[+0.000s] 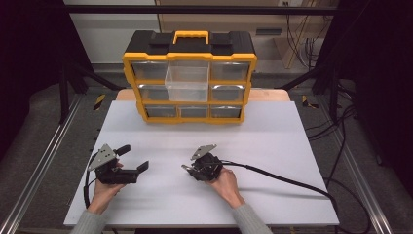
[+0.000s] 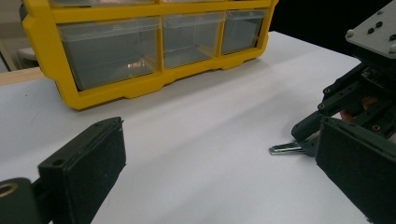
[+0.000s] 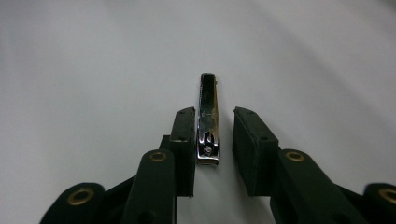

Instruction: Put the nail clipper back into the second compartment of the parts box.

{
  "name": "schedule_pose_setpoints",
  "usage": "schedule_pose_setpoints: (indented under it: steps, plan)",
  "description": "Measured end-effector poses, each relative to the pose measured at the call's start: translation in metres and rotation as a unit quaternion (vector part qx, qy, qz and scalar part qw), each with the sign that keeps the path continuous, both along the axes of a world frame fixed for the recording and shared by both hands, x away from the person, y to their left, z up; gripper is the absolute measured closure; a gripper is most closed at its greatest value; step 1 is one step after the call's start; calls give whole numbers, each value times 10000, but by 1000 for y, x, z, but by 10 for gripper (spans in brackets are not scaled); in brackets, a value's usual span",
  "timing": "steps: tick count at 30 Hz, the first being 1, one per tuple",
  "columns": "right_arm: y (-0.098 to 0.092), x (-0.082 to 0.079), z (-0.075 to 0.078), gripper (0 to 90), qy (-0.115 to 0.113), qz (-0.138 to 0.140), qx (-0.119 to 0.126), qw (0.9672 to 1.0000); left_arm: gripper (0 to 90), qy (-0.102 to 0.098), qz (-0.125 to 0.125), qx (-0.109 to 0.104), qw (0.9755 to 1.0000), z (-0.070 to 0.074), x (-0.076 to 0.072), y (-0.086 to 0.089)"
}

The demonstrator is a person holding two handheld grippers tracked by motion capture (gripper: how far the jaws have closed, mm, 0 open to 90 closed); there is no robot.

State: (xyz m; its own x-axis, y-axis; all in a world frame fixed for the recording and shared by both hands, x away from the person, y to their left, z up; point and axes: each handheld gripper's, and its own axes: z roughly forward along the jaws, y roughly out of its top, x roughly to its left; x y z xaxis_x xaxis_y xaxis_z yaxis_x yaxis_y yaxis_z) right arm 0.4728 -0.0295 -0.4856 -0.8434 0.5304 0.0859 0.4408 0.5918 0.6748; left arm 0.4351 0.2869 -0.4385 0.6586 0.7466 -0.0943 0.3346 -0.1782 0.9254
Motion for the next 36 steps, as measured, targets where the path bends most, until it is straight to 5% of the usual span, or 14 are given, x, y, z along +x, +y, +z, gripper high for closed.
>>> schedule_pose_setpoints:
  steps: [9, 36]
  plan:
    - [0, 0, 0, 774, 58, 26, 34, 10000, 19, 1, -2, -1, 10000, 0, 0, 0]
    - [-5, 2, 11, 792, 214, 63, 96, 9997, 20, 12, -5, 30, 10000, 0, 0, 0]
